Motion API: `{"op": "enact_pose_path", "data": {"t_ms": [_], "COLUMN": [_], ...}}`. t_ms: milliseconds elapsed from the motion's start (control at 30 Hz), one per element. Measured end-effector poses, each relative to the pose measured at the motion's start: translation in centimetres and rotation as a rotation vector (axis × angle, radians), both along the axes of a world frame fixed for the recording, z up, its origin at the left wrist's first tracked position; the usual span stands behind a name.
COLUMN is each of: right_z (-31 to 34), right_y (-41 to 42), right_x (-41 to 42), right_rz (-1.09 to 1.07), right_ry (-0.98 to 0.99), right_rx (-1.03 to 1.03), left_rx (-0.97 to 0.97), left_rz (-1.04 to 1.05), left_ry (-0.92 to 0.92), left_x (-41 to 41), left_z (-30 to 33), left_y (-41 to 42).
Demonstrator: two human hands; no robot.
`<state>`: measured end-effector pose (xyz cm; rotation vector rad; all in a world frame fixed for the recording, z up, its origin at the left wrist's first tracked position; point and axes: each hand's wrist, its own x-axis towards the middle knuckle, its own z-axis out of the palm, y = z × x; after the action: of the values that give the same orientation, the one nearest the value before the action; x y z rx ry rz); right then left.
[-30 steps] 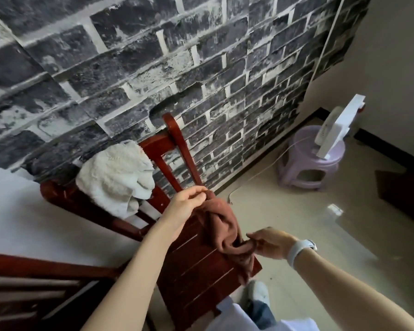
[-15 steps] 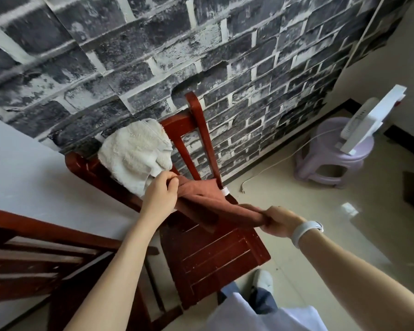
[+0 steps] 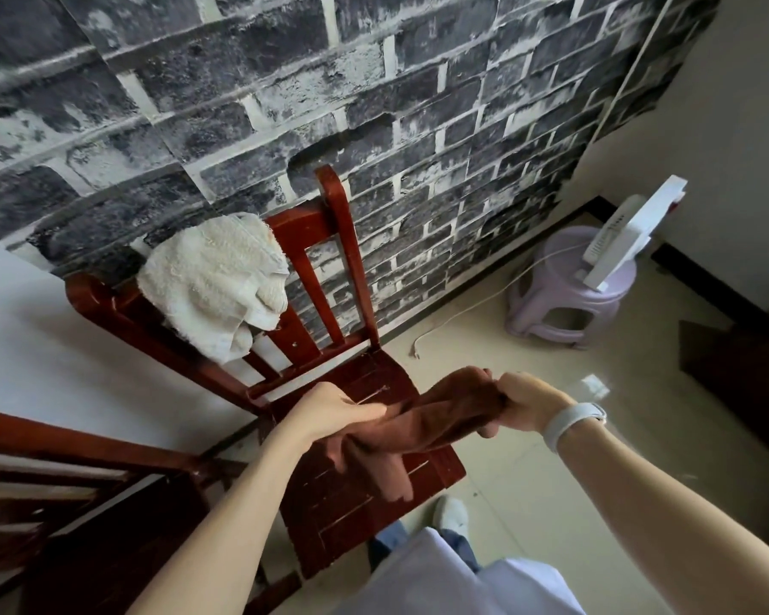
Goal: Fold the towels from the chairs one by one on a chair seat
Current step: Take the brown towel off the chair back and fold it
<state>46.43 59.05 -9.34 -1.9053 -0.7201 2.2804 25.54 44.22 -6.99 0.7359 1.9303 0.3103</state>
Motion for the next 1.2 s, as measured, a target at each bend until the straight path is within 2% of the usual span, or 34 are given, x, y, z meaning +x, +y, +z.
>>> {"op": "enact_pose_path", "data": {"t_ms": [100,200,300,400,500,567,700,800,967,1100,1200], "right_z": [-1.3,-1.6,-0.6,0.3,0.6,0.8,1.8,2.5,3.9,3.5,3.4], "right_y": [0.5,0.5,0.2,0.3,0.5,1.0,2.0,2.2,3.3,3.8,4.3], "right_x": [0.4,0.6,0.4,-0.1,-1.1,-1.5,-1.8,-2.1,0.0,1.3,1.3], "right_rz": [-0.086,-0.161,0.0,0.156,0.097,-0.006,-0.194,-0.182,-0.097,0.037,-0.02], "right_ry": [-0.047,0.052,0.242,0.251,0.184,0.213,0.265,0.282,0.45,0.303,0.296], "right_rx": [0.068,0.0,-0.121,-0.091,0.071,0.22,0.27,0.264,0.175,0.23,0.283], "left_rx": [-0.009,0.085,0.203,0.363,0.461,0.531,0.641,0.643,0.685,0.691,0.684], "left_rz": [-0.128,-0.167,-0.156,-0.124,-0.013,0.12,0.273,0.308,0.486,0.48,0.587], "left_ry": [0.074,-0.009,-0.027,0.039,0.147,0.195,0.209,0.228,0.276,0.277,0.175], "left_x": [0.2,0.4,0.8,0.7,-0.4,-1.4,-2.4,-2.4,-3.0,-3.3,-3.3], "left_z": [-0.2,-0.1,0.4,1.1,1.9,2.0,2.5,2.6,2.9,2.5,1.8], "left_y": [0.2,0.0,-0.1,0.1,0.1,-0.2,-0.4,0.1,0.6,0.5,0.7]}}
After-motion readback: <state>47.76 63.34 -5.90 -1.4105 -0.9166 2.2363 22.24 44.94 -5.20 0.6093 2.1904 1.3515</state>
